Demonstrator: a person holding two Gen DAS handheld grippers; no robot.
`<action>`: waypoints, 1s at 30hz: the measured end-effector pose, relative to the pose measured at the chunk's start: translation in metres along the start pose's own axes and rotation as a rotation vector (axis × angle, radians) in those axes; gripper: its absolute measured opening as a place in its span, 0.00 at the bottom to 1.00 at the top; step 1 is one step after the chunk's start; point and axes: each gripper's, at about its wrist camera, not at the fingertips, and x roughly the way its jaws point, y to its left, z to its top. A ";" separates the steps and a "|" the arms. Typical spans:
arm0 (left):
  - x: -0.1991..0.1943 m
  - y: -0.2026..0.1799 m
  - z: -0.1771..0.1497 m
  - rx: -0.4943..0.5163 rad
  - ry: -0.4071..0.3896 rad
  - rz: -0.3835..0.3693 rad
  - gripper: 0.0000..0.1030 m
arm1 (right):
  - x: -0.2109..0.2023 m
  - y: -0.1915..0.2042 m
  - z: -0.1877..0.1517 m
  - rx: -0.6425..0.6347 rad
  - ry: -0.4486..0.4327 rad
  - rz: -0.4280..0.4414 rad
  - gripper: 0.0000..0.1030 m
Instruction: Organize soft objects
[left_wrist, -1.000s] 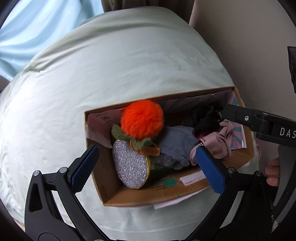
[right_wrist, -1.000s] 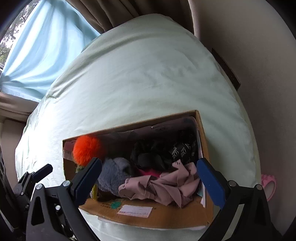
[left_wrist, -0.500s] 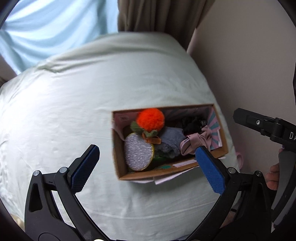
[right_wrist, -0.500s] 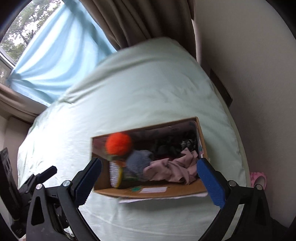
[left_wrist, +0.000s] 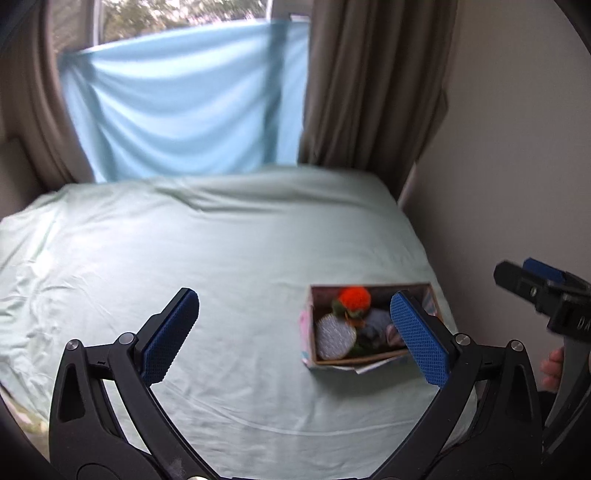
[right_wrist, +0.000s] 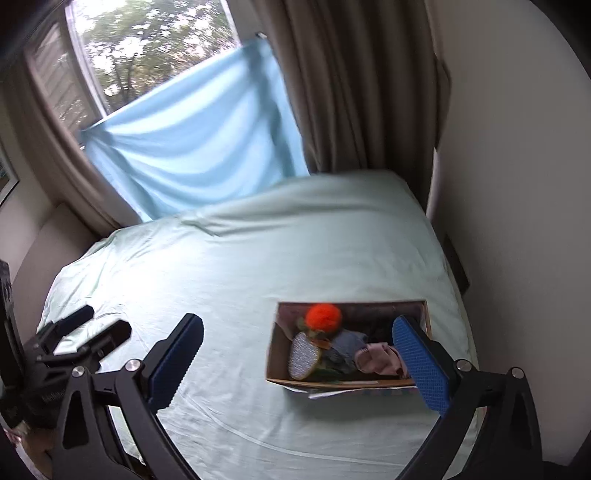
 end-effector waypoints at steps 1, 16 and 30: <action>-0.011 0.005 0.001 -0.004 -0.023 0.007 1.00 | -0.007 0.008 -0.001 -0.014 -0.014 -0.002 0.99; -0.093 0.026 -0.014 0.022 -0.200 0.051 1.00 | -0.062 0.055 -0.026 -0.090 -0.185 -0.085 0.99; -0.097 0.032 -0.014 0.012 -0.220 0.045 1.00 | -0.073 0.059 -0.021 -0.094 -0.228 -0.115 0.99</action>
